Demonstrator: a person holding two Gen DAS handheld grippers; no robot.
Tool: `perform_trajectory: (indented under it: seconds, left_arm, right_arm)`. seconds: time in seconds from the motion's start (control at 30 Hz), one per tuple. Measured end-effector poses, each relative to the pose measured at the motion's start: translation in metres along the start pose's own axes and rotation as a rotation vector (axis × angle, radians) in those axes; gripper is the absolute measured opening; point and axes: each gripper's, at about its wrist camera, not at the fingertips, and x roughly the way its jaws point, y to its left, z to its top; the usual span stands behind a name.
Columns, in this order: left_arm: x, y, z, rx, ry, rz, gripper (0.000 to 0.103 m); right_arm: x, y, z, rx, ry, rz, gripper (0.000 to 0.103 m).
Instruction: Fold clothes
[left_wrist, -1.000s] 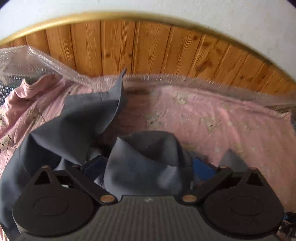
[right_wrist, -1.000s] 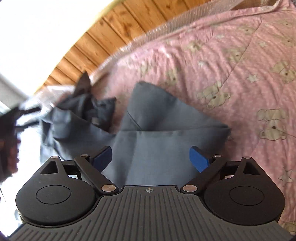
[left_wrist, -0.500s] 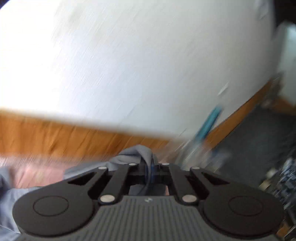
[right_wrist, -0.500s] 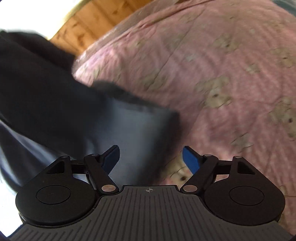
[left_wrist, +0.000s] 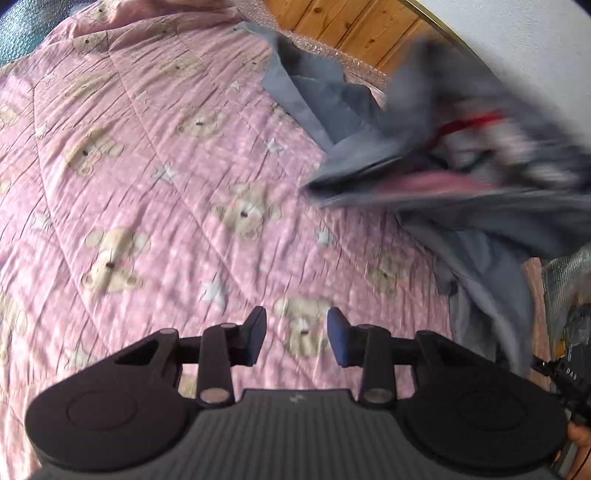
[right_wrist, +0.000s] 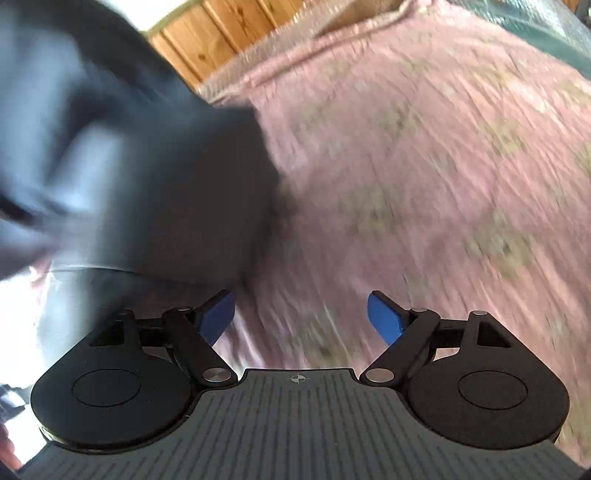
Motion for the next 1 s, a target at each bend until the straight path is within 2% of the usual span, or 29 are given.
perform_trajectory:
  seconds: [0.03, 0.1, 0.17, 0.2, 0.23, 0.27, 0.33, 0.4, 0.5, 0.57, 0.6, 0.63, 0.7, 0.73, 0.87, 0.9, 0.97, 1.0]
  left_arm:
    - [-0.005, 0.000, -0.009, 0.029, -0.012, -0.003, 0.057]
    - [-0.017, -0.011, -0.010, 0.134, -0.055, -0.011, 0.072]
    - [-0.019, -0.041, -0.004, 0.294, -0.101, -0.026, 0.080]
    - [-0.019, -0.055, -0.001, 0.373, -0.124, -0.033, 0.089]
    - [-0.018, -0.070, 0.001, 0.452, -0.134, -0.044, 0.098]
    - [-0.014, -0.084, -0.001, 0.526, -0.113, -0.061, 0.100]
    - [0.000, -0.104, -0.011, 0.629, -0.020, -0.105, 0.102]
    - [0.017, -0.116, -0.033, 0.681, 0.056, -0.143, 0.102]
    - [0.060, -0.128, -0.064, 0.802, 0.122, -0.104, 0.101]
    - [0.084, -0.133, -0.074, 0.885, 0.126, -0.033, 0.082]
    - [0.094, -0.133, -0.071, 0.888, 0.129, -0.006, 0.055]
    - [0.100, -0.130, -0.060, 0.839, 0.140, -0.003, 0.040]
    - [0.102, -0.123, -0.031, 0.717, 0.139, -0.017, 0.019]
    - [0.090, -0.119, -0.014, 0.656, 0.098, -0.035, 0.015]
    - [0.005, -0.098, 0.070, 0.325, -0.162, -0.213, 0.013]
    - [-0.020, -0.095, 0.090, 0.271, -0.228, -0.249, 0.013]
    - [-0.079, -0.098, 0.125, 0.252, -0.367, -0.298, 0.012]
    - [-0.109, -0.099, 0.143, 0.243, -0.436, -0.322, 0.012]
  right_arm:
    - [-0.002, -0.004, -0.005, -0.001, 0.011, -0.010, 0.086]
    - [-0.004, -0.012, -0.013, 0.005, 0.032, -0.040, 0.086]
    - [-0.004, -0.016, -0.015, 0.015, 0.043, -0.052, 0.086]
    - [-0.005, -0.018, -0.014, 0.018, 0.043, -0.054, 0.086]
    - [-0.008, -0.016, -0.017, 0.017, 0.037, -0.054, 0.086]
    - [-0.009, -0.015, -0.017, 0.016, 0.030, -0.048, 0.086]
    - [-0.010, -0.012, -0.015, 0.012, 0.015, -0.034, 0.087]
    - [-0.010, -0.010, -0.014, 0.001, -0.003, -0.018, 0.089]
    - [-0.007, -0.013, -0.019, 0.001, 0.001, -0.021, 0.090]
    - [-0.002, -0.020, -0.023, 0.029, 0.021, -0.033, 0.090]
    - [0.000, -0.025, -0.024, 0.045, 0.028, -0.039, 0.090]
    - [0.001, -0.027, -0.024, 0.055, 0.032, -0.041, 0.090]
    - [0.004, -0.029, -0.020, 0.053, 0.027, -0.030, 0.090]
    - [0.005, -0.030, -0.017, 0.052, 0.024, -0.024, 0.090]
    - [0.019, -0.025, 0.000, 0.028, -0.004, 0.018, 0.091]
    - [0.024, -0.023, 0.005, 0.021, -0.012, 0.027, 0.093]
    - [0.037, -0.014, 0.013, -0.012, -0.022, 0.045, 0.094]
    - [0.048, -0.006, 0.017, -0.040, -0.012, 0.058, 0.089]
